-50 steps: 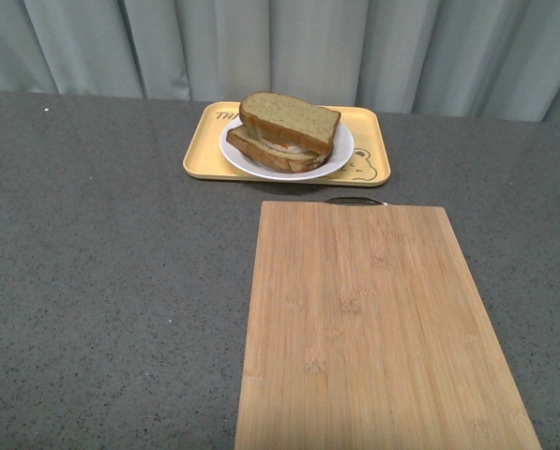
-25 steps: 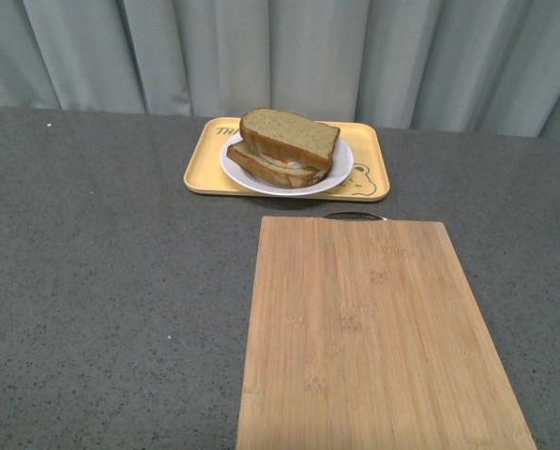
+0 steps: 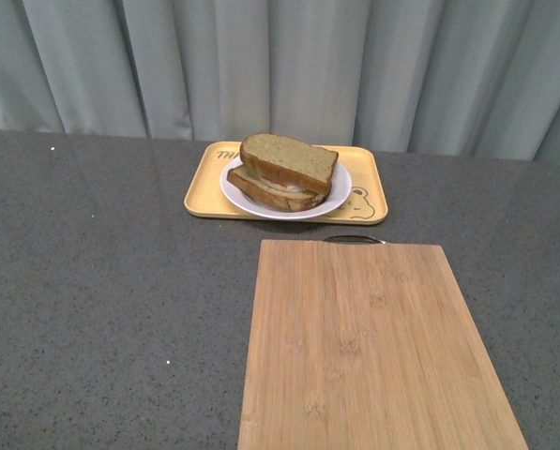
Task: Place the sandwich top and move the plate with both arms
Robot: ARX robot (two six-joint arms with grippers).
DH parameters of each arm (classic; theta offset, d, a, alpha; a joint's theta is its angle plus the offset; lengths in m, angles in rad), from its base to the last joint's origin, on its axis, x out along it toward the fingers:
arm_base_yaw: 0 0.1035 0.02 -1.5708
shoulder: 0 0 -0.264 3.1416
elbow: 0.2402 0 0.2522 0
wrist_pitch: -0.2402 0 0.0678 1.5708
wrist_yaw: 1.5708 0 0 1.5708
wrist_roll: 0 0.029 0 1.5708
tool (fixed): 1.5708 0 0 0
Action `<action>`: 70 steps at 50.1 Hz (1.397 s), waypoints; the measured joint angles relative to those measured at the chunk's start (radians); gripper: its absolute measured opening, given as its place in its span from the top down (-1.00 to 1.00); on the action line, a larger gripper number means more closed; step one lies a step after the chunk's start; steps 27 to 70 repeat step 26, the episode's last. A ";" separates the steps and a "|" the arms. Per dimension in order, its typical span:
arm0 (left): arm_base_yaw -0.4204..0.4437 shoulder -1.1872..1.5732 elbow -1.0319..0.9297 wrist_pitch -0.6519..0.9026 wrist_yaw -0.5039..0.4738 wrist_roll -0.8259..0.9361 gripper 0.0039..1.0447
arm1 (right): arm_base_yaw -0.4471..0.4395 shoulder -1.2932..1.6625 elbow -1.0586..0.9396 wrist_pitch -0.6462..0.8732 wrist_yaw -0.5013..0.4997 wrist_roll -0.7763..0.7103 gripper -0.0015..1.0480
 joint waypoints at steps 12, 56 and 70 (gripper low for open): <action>0.000 0.000 0.000 0.000 0.000 0.000 -0.88 | 0.000 0.000 0.000 0.000 0.000 0.000 -0.82; 0.000 0.000 0.000 0.000 0.000 0.000 -0.88 | 0.000 0.000 0.000 0.000 0.000 0.000 -0.82; 0.000 0.000 0.000 0.000 0.000 0.000 -0.88 | 0.000 0.000 0.000 0.000 0.000 0.000 -0.82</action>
